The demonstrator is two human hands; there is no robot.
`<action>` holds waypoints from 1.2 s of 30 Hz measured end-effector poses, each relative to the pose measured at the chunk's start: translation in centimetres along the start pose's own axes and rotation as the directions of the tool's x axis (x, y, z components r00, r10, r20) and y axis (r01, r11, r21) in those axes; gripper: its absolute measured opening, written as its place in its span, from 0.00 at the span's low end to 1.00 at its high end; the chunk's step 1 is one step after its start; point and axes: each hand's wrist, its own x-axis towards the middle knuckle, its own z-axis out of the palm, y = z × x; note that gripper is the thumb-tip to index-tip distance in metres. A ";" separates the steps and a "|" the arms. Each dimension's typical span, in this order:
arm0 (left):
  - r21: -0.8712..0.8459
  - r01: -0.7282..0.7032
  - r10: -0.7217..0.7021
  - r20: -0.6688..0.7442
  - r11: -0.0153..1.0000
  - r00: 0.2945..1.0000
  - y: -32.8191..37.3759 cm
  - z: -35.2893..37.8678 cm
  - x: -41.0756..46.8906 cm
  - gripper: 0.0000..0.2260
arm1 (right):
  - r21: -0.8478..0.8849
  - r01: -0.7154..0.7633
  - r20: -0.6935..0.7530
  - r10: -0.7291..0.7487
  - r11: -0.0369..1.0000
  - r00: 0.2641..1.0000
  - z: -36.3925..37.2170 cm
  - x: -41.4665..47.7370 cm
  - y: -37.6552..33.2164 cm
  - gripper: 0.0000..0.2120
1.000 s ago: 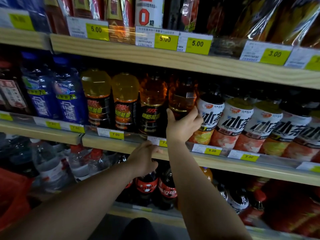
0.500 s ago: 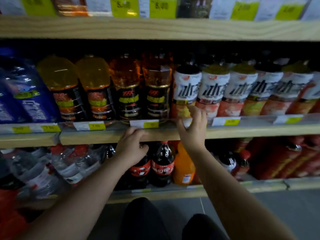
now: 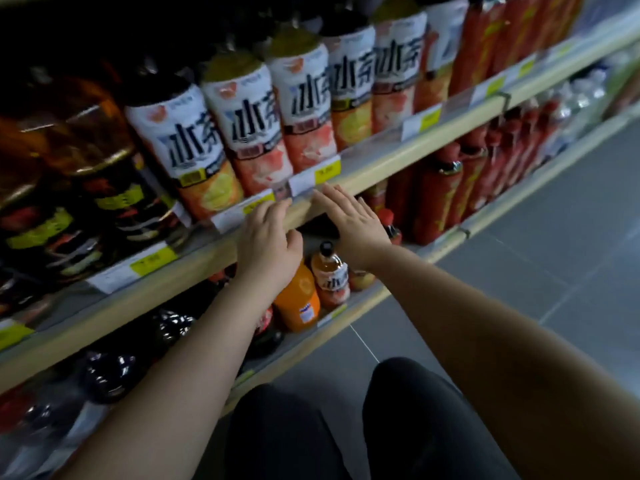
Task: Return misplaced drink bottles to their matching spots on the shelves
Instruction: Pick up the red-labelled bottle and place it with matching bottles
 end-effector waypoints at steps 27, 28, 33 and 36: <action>0.500 0.192 0.033 -0.407 0.844 0.913 -1.2 11.0 -0.2 0.37 | 0.365 -0.334 0.171 0.290 0.869 0.942 4.7 1.3 20.7 0.29; 0.497 0.228 0.011 -0.432 0.837 0.902 -1.2 11.4 0.0 0.37 | 0.416 -0.309 0.170 0.261 0.855 0.950 5.3 2.4 21.4 0.29; 0.405 0.431 -0.080 -0.648 0.806 0.758 1.3 14.2 0.9 0.37 | 0.437 -0.177 0.212 0.091 0.882 0.973 7.9 5.5 24.3 0.31; 0.374 0.382 -0.056 -0.649 0.845 0.759 4.7 18.0 1.6 0.38 | 0.478 -0.136 0.198 0.045 0.868 0.979 8.4 6.0 24.8 0.26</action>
